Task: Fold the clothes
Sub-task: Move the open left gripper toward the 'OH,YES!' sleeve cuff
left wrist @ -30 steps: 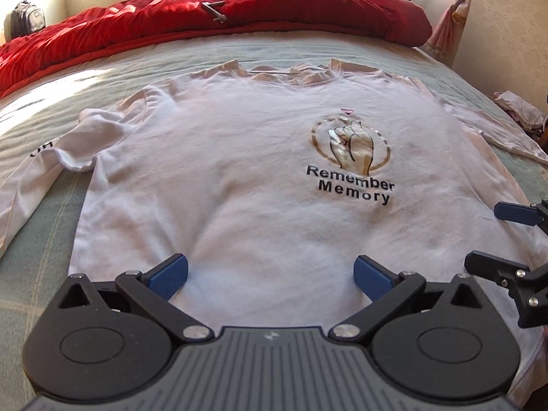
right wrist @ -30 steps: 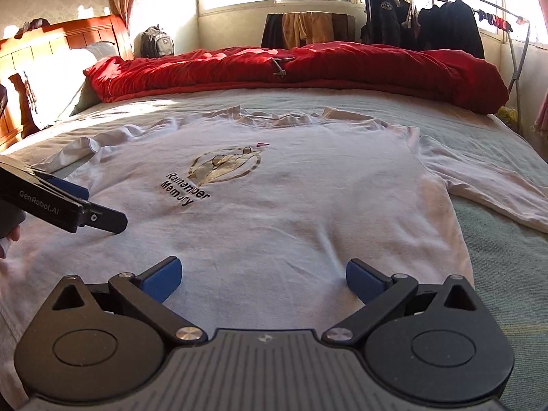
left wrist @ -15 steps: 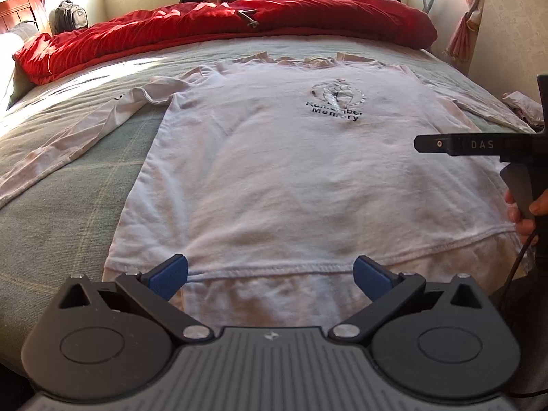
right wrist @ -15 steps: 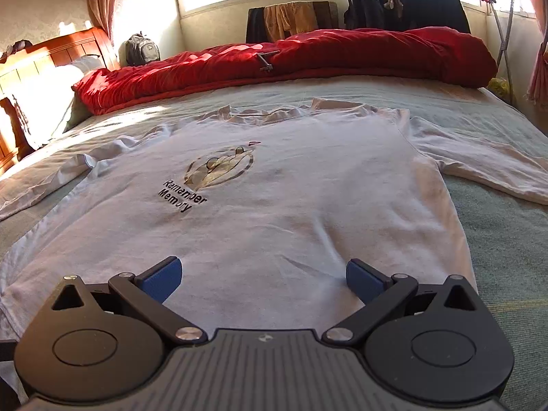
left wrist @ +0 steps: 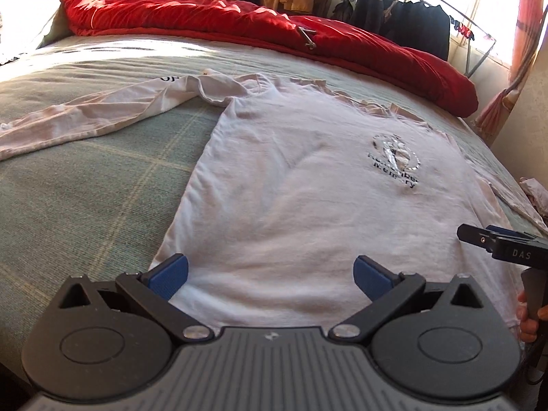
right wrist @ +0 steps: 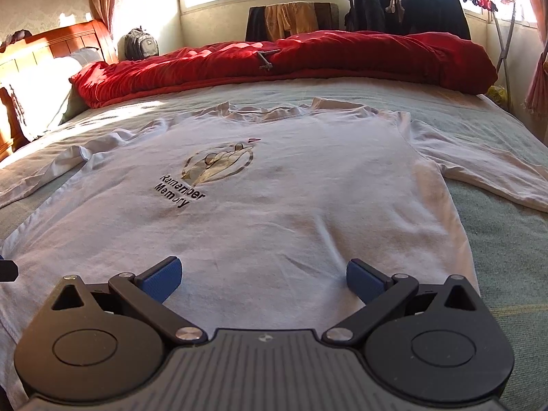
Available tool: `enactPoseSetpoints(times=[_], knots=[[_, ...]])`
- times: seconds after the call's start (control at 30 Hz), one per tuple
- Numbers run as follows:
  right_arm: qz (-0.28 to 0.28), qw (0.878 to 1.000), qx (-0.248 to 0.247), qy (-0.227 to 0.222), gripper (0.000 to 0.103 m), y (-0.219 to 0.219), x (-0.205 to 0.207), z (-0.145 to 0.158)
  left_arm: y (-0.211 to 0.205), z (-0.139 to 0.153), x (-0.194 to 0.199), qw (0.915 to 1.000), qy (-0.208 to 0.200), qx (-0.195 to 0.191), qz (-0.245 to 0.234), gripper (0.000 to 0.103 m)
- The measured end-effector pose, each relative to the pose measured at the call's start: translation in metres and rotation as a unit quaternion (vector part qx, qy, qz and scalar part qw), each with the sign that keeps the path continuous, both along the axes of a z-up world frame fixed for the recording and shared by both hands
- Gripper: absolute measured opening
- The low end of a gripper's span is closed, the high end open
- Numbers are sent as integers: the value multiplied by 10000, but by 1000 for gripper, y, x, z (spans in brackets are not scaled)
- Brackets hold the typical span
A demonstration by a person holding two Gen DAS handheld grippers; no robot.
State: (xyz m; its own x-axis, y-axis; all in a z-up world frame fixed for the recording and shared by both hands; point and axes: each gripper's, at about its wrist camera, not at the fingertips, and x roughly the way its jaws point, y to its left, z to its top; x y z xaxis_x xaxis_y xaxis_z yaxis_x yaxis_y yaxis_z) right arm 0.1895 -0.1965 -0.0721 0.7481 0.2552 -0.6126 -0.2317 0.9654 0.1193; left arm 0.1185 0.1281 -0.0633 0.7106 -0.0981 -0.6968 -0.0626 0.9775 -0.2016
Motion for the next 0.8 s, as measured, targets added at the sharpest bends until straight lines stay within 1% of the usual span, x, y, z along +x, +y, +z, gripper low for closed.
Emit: enactPoseSetpoints(times=[0.17,0.2,0.27,0.3,0.33,0.37,0.4,0.43,0.47,0.53,0.63,0.7,0.8], knots=[[12,10000,-49,-25,103,2,-2,0,10,14,-7,9997,-80,241,22,101],[11,10000,-63,-28,103,2,-2,-1,15,21,-7,9994,-160,278,85,98],[-4,10000,-88,-44,103,3,-2,-2,37,32,-5,9990,-281,119,342,88],[-4,9999,-108,-52,103,4,-2,-2,48,37,-4,9983,-341,37,471,80],[-4,9999,-128,-60,103,4,-2,-2,64,41,-3,9967,-352,-101,728,70],[-3,9999,-147,-69,103,5,-2,-2,84,44,-1,9938,-374,-235,1017,64],[-4,9999,-153,-71,103,5,-2,-2,104,46,0,9900,-396,-369,1306,58],[-5,9998,-158,-73,103,5,-2,-2,124,48,1,9851,-418,-502,1593,56],[-7,9998,-161,-74,103,5,-2,-2,148,49,1,9778,-420,-634,1954,56],[-17,9999,-119,-62,103,5,-2,-1,191,48,-2,9619,-443,-790,2579,46],[21,9999,109,-55,103,1,-3,3,253,43,-3,9365,-414,-826,3382,46],[76,9993,356,-71,103,-1,-2,5,283,36,-3,9233,-427,-922,3703,45],[143,9978,638,-121,103,0,0,6,318,19,5,9117,-303,-1065,3956,45]])
